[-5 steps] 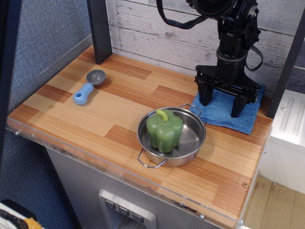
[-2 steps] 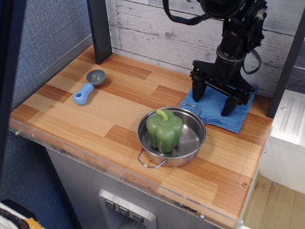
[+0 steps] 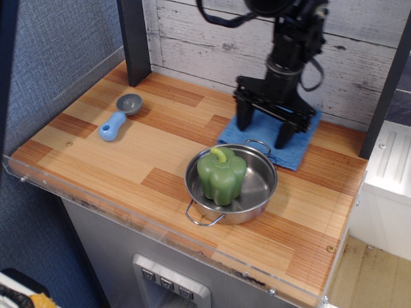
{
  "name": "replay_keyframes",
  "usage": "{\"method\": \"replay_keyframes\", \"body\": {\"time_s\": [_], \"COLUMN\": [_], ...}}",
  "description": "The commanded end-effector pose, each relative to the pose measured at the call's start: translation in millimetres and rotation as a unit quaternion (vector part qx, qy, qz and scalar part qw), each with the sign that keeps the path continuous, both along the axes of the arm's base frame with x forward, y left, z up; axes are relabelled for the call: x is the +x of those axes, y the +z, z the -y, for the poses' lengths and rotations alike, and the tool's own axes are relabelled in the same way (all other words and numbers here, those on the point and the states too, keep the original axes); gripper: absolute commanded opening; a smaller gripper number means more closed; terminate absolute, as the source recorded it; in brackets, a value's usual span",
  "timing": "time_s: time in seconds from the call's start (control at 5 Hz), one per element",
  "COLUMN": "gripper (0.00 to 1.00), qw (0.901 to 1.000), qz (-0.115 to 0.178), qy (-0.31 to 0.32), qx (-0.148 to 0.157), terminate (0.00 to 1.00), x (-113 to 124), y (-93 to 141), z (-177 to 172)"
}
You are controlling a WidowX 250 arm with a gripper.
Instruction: Pick up blue towel and place it closer to the blue spoon
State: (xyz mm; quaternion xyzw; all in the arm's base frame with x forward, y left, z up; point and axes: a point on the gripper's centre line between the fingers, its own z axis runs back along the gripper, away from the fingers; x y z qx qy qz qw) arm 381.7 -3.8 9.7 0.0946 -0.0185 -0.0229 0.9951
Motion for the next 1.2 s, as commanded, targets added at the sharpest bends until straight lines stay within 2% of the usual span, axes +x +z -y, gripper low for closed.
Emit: {"method": "replay_keyframes", "body": {"time_s": [0.0, 0.6, 0.8, 1.0], "gripper": [1.00, 1.00, 1.00, 1.00], "qw": [0.9996, 0.9989, 0.9989, 0.9974], "qz": [0.001, 0.012, 0.018, 0.044], "qy": [0.030, 0.040, 0.029, 0.022], "qx": [0.002, -0.019, -0.033, -0.053], "terminate": [0.00, 0.00, 0.00, 0.00], "x": [-2, 3, 5, 15], "y": [5, 15, 20, 36], "z": [-60, -114, -116, -108]}}
